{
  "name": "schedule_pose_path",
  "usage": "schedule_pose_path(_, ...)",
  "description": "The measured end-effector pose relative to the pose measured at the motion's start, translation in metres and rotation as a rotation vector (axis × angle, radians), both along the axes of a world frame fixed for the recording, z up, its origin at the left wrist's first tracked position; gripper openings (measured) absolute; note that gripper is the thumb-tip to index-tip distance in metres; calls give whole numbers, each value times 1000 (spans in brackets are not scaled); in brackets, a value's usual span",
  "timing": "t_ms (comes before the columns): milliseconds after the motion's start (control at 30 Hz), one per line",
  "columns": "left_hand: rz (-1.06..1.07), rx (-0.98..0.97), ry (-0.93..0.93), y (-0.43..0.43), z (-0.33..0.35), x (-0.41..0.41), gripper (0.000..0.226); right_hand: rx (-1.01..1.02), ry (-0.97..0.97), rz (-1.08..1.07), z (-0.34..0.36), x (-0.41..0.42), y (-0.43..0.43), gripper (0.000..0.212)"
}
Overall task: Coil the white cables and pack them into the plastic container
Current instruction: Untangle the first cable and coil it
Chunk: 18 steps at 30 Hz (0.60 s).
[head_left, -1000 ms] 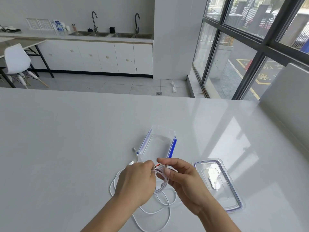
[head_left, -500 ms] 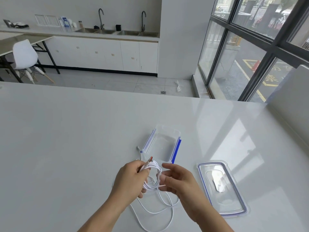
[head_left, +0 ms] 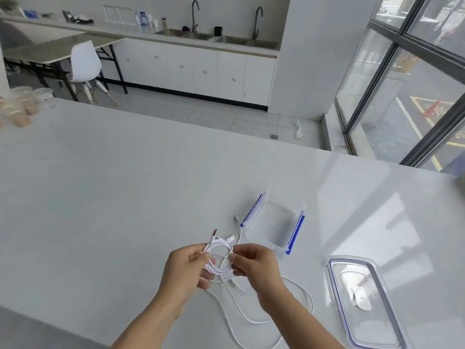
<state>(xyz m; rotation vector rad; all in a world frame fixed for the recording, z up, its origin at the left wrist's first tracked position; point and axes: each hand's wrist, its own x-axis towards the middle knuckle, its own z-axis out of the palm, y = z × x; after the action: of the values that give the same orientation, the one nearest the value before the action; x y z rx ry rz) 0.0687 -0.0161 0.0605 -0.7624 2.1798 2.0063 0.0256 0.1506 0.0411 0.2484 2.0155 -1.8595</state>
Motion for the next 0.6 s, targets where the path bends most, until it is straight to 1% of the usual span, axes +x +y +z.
schedule_pose_path(167, 92, -98, 9, -36, -25, -13, 46, 106, -7, 49, -15, -25, -51, 12)
schedule_pose_path(200, 120, -117, 4, -43, -30, -16, 43, 144, 3, 60, -18, -31, -62, 14)
schedule_pose_path(300, 214, -131, -18, -63, -44, -31, 23, 222, 13, 78, -27, -48, -88, 20)
schedule_pose_path(367, 240, -144, -62, -73, -54, -43, 33, 260, 2, 79, -33, -60, -101, 17)
schedule_pose_path(400, 245, -147, -88, -76, -57, -49, 36, 285, -3, 81, -36, -66, -107, 15)
schedule_pose_path(500, 222, -148, -144, -84, -67, -67, 24, 371, -15, 87, -46, -82, -123, 14)
schedule_pose_path(600, 166, -147, -199, -88, -77, -85, 23, 439, -16, 98, -57, -99, -133, 13)
